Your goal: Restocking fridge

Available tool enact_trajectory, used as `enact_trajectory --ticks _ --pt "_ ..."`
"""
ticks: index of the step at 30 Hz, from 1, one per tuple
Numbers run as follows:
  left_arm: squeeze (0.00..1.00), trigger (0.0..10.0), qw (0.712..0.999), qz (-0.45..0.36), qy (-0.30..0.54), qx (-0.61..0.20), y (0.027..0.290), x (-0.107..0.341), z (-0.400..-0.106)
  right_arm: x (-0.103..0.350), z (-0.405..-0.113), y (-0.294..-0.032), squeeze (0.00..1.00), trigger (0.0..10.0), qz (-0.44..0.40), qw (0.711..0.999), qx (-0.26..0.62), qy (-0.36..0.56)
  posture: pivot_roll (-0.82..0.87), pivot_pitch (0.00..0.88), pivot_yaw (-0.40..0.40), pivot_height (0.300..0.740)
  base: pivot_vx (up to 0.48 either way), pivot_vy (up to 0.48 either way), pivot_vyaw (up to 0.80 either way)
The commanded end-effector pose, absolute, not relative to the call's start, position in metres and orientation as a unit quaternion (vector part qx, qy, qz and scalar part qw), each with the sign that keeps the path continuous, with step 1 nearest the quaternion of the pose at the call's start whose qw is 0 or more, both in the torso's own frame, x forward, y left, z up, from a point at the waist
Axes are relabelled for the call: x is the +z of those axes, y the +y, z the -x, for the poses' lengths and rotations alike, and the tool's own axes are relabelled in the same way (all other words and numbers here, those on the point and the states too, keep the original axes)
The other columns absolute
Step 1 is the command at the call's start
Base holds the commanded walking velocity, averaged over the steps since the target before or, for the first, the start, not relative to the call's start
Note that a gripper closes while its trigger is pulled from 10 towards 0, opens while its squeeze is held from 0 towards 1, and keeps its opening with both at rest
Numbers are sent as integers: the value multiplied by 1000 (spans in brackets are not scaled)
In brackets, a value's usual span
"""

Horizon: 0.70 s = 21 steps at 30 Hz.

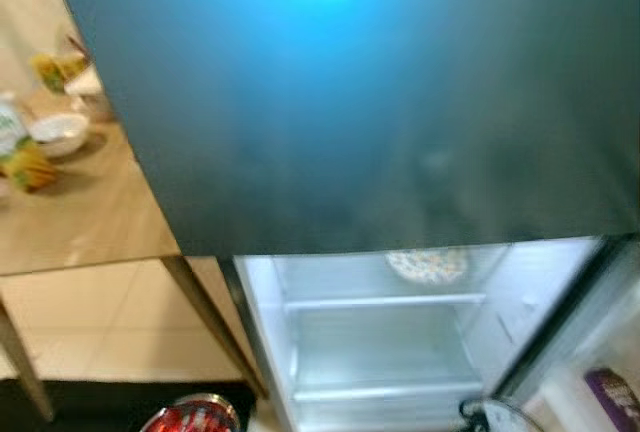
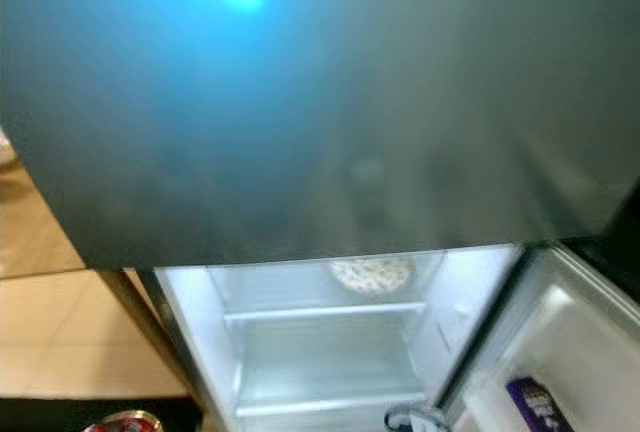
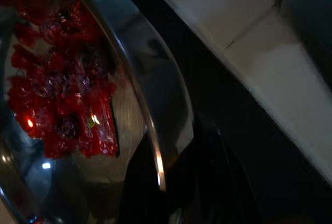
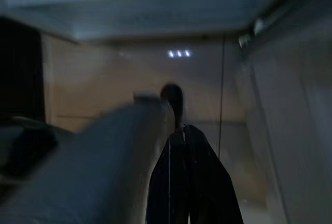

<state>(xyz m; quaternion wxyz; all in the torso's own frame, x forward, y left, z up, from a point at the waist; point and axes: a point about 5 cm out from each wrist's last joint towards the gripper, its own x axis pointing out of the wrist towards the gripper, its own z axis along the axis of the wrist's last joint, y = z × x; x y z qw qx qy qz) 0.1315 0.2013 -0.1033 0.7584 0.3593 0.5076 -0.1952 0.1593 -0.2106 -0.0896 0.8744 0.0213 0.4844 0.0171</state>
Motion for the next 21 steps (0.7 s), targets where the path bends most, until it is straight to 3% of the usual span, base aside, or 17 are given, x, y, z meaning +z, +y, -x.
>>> enact_trajectory --ticks 1,6,21 --pt "0 10000 755 -355 515 -197 202 -105 -124 -92 -153 -211 0 10000 -25 870 13 492 -97 0 33 740 0 -469 0" --pt "0 10000 756 -355 514 -197 201 -105 -125 -92 -153 -211 0 10000 -25 870 13 492 -98 0 31 740 0 -444 0" --pt "0 10000 762 -351 501 -212 195 -105 -128 -89 -162 -204 0 10000 9 874 69 480 -97 0 31 740 0 0 0"
